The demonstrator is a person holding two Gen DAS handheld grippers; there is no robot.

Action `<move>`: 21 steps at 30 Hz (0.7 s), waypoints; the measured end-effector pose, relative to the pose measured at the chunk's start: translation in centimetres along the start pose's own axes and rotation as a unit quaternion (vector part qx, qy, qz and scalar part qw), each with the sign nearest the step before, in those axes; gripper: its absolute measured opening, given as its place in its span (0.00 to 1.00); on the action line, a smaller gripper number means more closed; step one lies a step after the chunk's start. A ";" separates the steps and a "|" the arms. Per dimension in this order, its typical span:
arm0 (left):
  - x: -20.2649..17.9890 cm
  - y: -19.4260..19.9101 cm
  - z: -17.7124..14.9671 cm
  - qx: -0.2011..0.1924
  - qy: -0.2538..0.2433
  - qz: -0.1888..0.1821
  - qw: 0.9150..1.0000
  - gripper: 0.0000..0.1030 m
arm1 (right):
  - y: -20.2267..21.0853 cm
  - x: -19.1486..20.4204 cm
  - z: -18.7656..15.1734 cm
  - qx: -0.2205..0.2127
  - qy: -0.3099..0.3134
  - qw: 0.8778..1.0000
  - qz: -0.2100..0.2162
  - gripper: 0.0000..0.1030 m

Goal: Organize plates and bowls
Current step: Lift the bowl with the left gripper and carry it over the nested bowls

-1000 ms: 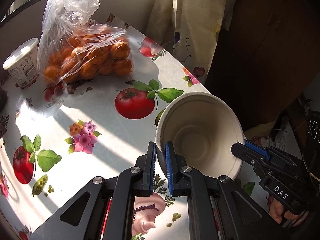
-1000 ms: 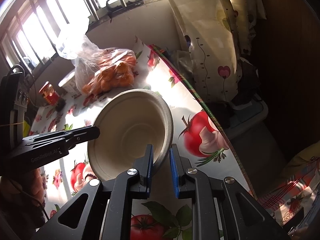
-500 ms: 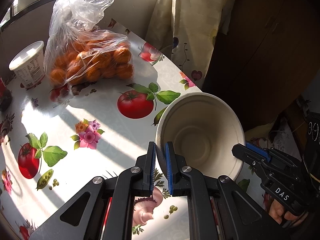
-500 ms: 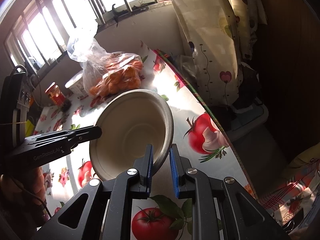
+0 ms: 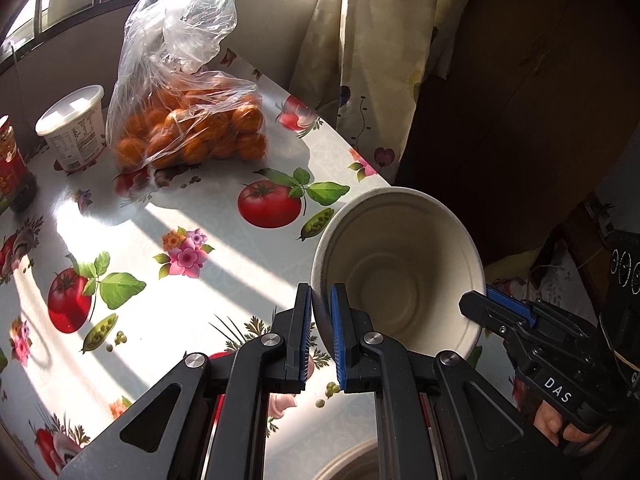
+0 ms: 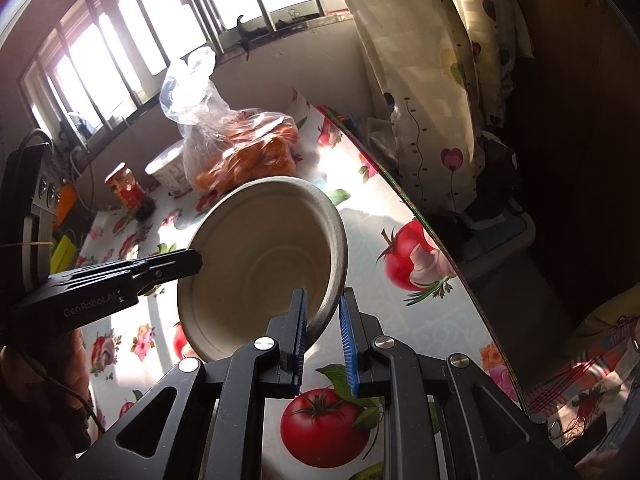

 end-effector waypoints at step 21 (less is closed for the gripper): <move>-0.8 5.4 -3.8 -0.027 0.010 0.002 1.000 0.10 | 4.8 2.5 -3.1 -0.017 0.017 1.000 0.017 0.16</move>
Point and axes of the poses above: each gripper's, at about its wrist camera, not at the fingertips, and y roughly against the way its jaws point, x to its left, z to its top, the point moved 2 cm from there along -y, roughly the way its jaws point, and after that the axes turned 5 degrees about -y, right-handed, at the moved point
